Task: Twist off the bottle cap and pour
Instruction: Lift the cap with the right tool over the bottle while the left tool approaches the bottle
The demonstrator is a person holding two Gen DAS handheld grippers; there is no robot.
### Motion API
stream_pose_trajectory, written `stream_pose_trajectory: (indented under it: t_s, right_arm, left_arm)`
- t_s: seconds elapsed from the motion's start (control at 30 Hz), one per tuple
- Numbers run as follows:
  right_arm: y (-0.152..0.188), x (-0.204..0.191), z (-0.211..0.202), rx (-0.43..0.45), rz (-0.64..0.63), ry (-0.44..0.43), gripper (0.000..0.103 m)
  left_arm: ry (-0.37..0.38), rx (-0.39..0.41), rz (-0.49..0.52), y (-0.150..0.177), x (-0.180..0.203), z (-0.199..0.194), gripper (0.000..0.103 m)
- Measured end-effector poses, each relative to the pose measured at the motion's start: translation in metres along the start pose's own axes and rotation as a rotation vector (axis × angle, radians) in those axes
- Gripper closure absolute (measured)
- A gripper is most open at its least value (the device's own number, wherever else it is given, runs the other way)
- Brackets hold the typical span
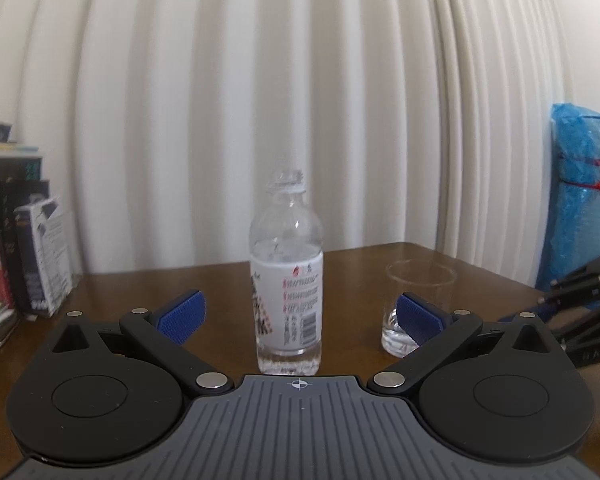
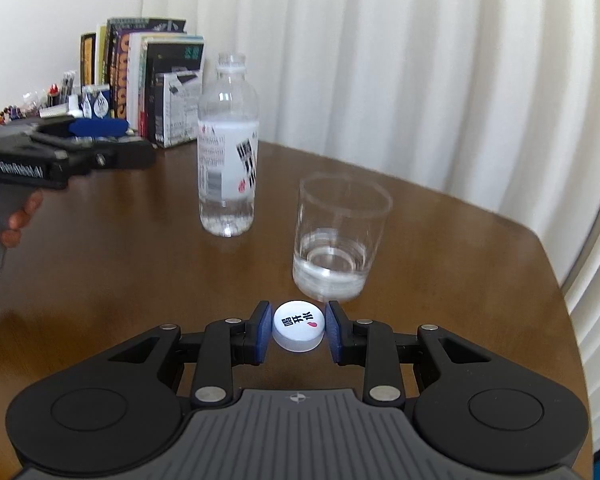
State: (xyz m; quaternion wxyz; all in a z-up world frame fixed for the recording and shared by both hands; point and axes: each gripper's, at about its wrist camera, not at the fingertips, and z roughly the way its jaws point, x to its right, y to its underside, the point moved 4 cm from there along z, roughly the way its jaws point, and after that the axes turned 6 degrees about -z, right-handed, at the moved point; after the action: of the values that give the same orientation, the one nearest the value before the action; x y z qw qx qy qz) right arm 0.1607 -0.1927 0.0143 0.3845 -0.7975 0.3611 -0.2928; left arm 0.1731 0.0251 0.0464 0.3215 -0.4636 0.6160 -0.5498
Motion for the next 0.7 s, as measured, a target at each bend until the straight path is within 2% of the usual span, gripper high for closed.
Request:
stream_pose_trajectory:
  t_s: [0.37,0.5,0.7]
  right_arm:
    - [-0.066,0.009,-0.011,0.131,-0.071,-0.027,0.071]
    - [-0.094,0.012,-0.006,0.174,-0.092,-0.063,0.071]
    - [-0.127,0.012,0.006,0.205,-0.129,-0.099,0.071]
  left_arm:
    - [0.091,0.061,0.027,-0.013,-0.007,0.025,0.000]
    - [0.108,0.022,0.032,-0.009,-0.008,0.042,0.000]
    - [0.108,0.005,0.013,-0.003,-0.014,0.063,0.000]
